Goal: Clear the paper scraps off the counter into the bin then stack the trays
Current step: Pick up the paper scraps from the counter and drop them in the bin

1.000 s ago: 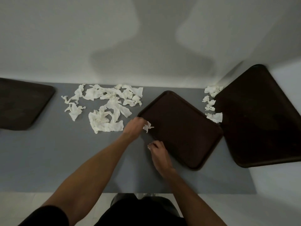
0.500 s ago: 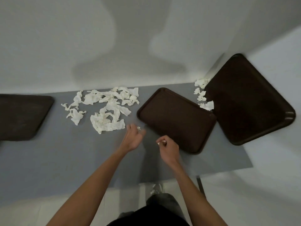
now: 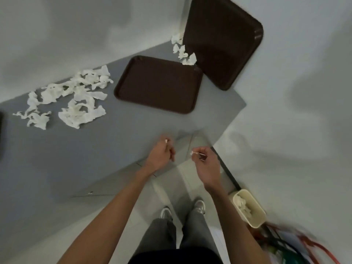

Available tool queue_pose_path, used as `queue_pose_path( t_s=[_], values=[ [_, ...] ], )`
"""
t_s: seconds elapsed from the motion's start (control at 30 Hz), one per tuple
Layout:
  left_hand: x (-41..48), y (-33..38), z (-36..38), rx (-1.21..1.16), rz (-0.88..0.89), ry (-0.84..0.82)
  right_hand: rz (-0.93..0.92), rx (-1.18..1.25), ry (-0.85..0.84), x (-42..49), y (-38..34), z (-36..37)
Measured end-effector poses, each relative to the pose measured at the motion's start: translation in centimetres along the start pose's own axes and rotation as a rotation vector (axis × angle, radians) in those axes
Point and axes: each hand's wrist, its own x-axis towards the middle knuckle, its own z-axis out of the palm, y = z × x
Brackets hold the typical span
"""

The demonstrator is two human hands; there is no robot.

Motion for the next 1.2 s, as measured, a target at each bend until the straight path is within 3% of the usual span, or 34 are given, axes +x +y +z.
queue_pose_path(
  t_s=[0.17,0.3,0.47,0.6,0.77,0.97,1.2],
  values=[
    [-2.4,-0.3,10.4,0.181,0.024,-0.091,0.043,0.003,0.126,-2.2,7.3,-9.1],
    [-2.8,-1.1,19.3,0.176,-0.012,-0.188,0.152,0.038,0.215,-2.7,14.3,-17.0],
    [-3.1,-3.1,30.8,0.260,0.092,-0.220,0.243,-0.096,0.264,-2.4,25.3,-25.0],
    [-2.6,-6.9,40.3,0.309,0.057,-0.227,0.326,-0.129,0.286,-2.0,34.4,-29.2],
    [-1.4,-12.8,49.6,0.333,0.033,-0.310,0.445,-0.198,0.295,-1.0,44.7,-31.0],
    [2.7,-21.4,58.6,0.565,0.001,-0.420,0.469,-0.342,0.266,1.9,57.2,-29.3],
    [8.7,-33.3,68.2,0.924,0.286,-0.577,0.480,-0.550,0.069,6.2,70.7,-26.7]
  ],
)
